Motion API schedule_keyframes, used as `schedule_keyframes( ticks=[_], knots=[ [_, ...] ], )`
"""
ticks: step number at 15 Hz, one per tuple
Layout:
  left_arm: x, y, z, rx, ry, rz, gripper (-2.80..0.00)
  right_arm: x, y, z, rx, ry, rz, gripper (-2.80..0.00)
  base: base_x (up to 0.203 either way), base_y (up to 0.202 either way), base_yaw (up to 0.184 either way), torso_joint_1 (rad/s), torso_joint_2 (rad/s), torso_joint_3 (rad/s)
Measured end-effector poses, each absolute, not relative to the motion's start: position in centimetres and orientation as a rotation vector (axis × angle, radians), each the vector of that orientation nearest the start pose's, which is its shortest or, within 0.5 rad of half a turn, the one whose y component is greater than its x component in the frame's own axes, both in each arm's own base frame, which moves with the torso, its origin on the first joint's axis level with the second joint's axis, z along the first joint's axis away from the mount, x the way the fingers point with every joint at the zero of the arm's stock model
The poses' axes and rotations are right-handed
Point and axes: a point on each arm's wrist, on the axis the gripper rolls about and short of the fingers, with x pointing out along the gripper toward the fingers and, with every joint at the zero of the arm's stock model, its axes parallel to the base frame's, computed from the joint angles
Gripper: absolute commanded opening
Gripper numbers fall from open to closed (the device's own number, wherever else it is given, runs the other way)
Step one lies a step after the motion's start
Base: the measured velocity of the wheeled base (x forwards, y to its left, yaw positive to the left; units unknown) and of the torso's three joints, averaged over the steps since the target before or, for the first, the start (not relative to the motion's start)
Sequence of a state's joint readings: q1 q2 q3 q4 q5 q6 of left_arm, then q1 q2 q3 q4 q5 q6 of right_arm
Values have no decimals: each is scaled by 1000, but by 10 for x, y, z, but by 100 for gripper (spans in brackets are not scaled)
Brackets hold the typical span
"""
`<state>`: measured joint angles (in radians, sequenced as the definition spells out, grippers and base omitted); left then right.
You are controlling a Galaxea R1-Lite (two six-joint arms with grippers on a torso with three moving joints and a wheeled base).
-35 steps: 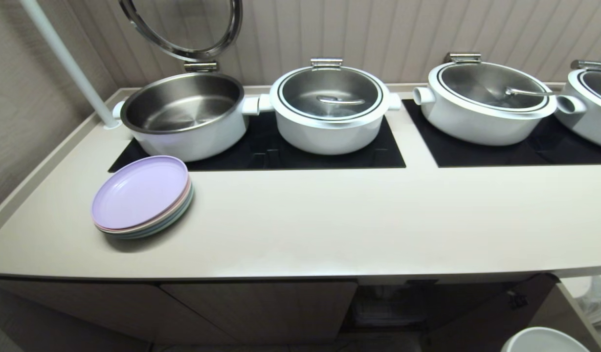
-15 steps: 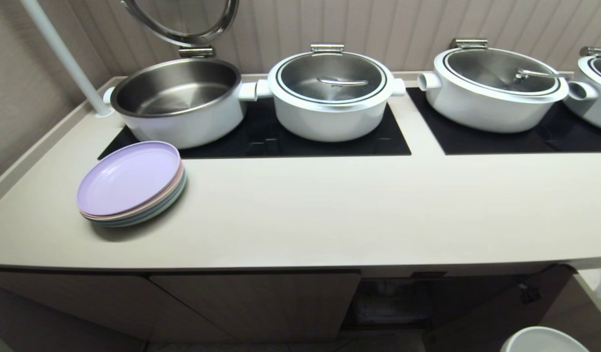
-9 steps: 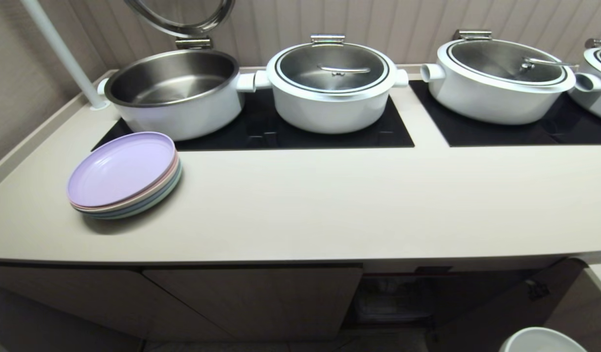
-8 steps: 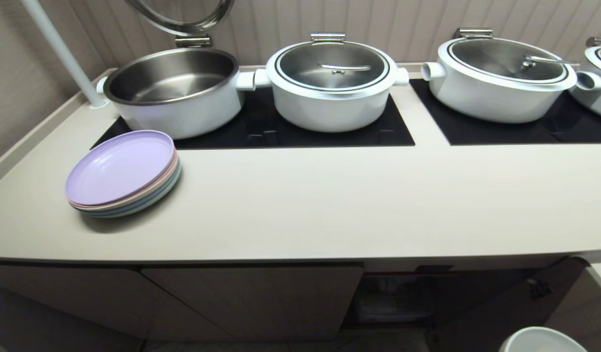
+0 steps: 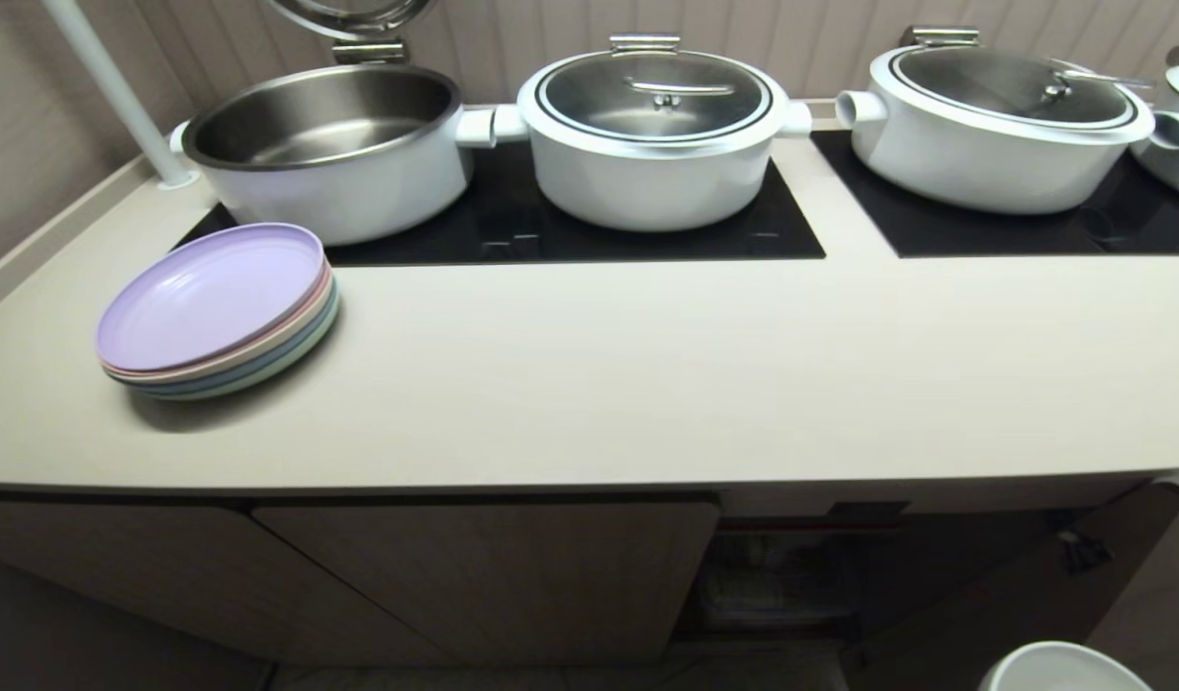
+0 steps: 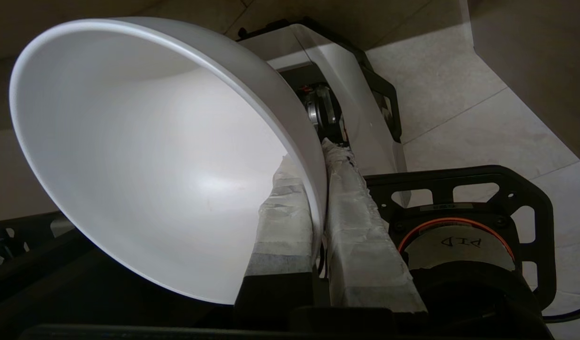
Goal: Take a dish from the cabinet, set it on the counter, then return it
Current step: Put it back into the cabinet
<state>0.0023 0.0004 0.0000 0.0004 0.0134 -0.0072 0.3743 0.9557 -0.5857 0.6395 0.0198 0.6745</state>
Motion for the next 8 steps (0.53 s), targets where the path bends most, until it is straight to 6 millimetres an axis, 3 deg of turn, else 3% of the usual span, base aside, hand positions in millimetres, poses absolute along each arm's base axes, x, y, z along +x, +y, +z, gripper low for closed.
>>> schedule_keyframes(
  ticks=[8],
  knots=[
    [-23, 0, 75, -7, 1, 16, -280, 66, 27, 165, 429, 1071, 9, -280, 0, 0, 0, -231, 506, 271]
  ],
)
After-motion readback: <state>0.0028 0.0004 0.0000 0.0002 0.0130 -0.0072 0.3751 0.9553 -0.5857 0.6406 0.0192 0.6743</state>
